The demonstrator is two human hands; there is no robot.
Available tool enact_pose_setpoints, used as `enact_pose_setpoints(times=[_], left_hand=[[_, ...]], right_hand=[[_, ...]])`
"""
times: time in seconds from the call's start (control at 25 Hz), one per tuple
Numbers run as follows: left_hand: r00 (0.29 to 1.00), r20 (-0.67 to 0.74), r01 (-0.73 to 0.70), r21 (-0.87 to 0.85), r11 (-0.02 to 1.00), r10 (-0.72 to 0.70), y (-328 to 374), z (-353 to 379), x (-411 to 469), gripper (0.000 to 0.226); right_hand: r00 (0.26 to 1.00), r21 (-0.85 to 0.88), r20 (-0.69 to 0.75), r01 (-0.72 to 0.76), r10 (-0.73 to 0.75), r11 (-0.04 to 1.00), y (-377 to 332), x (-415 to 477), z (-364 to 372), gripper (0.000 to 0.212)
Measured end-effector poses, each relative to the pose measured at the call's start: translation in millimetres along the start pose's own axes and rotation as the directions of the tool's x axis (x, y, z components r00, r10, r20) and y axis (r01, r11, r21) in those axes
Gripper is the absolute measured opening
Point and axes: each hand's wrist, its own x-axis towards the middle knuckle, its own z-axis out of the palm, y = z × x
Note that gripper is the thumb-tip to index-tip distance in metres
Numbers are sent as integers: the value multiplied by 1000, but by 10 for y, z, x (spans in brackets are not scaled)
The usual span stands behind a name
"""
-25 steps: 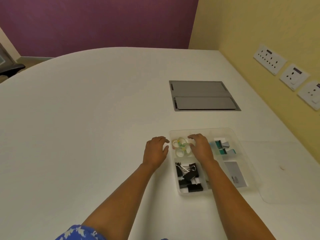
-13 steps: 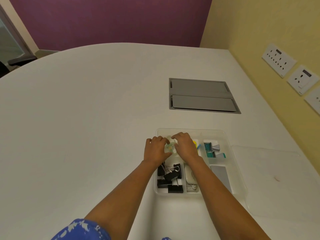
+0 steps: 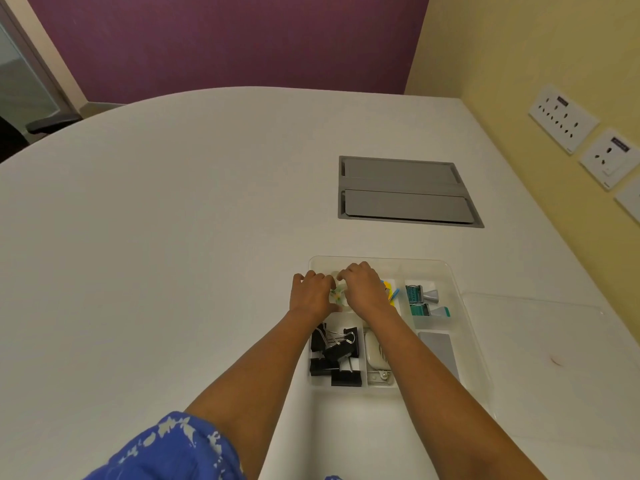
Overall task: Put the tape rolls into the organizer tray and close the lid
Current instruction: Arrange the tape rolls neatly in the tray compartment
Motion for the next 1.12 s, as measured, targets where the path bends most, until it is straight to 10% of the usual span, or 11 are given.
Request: enact_pose_setpoints(times=[0.72,1.12], left_hand=[[1000,11,27,-299,954,-25,59,-95,-32,47],[995,95,-20,126,992,8,105,-169,6,29]], right_hand=[[989,-19,-137,-54,51,998,-36,8,-235,29],[999,20,-39,0,1,1000,-10,-43,-313,31]])
